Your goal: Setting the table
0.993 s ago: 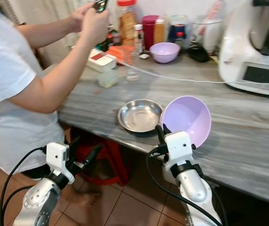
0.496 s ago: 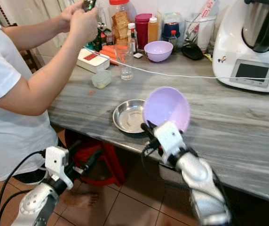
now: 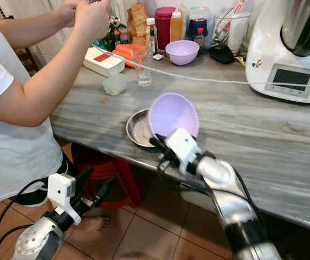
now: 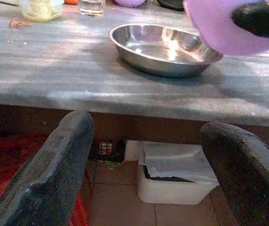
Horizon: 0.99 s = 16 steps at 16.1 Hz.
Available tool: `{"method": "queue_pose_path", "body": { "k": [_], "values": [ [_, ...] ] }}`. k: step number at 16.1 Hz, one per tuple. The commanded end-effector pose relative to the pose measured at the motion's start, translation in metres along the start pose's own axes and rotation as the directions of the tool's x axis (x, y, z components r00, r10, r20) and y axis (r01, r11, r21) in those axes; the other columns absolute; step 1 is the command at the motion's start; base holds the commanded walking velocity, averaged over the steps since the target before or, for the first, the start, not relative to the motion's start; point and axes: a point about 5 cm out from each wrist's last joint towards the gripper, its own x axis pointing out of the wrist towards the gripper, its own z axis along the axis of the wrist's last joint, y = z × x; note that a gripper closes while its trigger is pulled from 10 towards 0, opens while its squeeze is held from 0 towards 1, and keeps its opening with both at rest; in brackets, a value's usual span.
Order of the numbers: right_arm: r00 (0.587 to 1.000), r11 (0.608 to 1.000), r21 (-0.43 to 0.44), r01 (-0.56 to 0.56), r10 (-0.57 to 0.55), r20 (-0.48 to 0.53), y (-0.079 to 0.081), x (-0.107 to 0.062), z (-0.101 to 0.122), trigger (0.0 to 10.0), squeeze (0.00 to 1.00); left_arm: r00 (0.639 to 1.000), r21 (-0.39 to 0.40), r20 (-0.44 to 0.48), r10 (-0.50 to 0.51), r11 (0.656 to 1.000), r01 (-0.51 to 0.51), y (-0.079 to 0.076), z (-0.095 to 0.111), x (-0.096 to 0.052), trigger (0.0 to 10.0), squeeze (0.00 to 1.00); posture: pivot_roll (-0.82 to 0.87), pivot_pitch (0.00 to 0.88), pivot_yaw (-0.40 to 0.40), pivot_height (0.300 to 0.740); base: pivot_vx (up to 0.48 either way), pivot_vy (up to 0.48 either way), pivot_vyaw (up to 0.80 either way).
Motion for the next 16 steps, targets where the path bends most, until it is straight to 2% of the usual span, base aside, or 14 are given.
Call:
{"method": "queue_pose_path", "body": {
  "k": [1,4,8,11,16],
  "values": [
    [0.999,0.998,-0.043,-0.047,0.048,0.020,-0.001,0.010,0.007,10.0,0.00,1.000,0.014,0.006,0.002,1.000,-0.002,0.003,0.004,-0.004,10.0,0.00,-0.04,0.120,0.064,0.740,0.000,0.000,0.00],
    [0.997,0.996,-0.064,-0.066,0.067,0.025,-0.010,0.017,0.010,10.0,0.00,1.000,0.016,0.011,0.017,1.000,-0.017,0.003,0.006,-0.005,10.0,0.00,-0.03,0.122,0.057,0.740,0.000,0.000,0.00],
    [0.998,0.997,-0.065,-0.050,0.052,0.019,-0.013,0.014,0.003,10.0,0.00,0.999,0.016,0.014,0.029,0.999,-0.030,0.003,0.007,-0.007,10.0,0.00,-0.02,0.118,0.060,0.740,0.000,0.000,0.00],
    [0.998,0.997,-0.063,-0.048,0.045,-0.039,-0.021,0.013,-0.008,10.0,0.00,1.000,0.026,0.006,0.005,1.000,-0.005,0.003,0.010,0.001,10.0,0.00,-0.03,0.111,0.078,0.740,0.000,0.000,0.00],
    [0.991,0.999,-0.033,-0.033,0.028,-0.129,-0.025,-0.001,-0.026,10.0,0.00,1.000,0.033,0.006,0.002,0.999,-0.003,0.006,0.013,0.006,10.0,0.00,-0.03,0.101,0.085,0.740,0.000,0.000,0.00]
  ]
}}
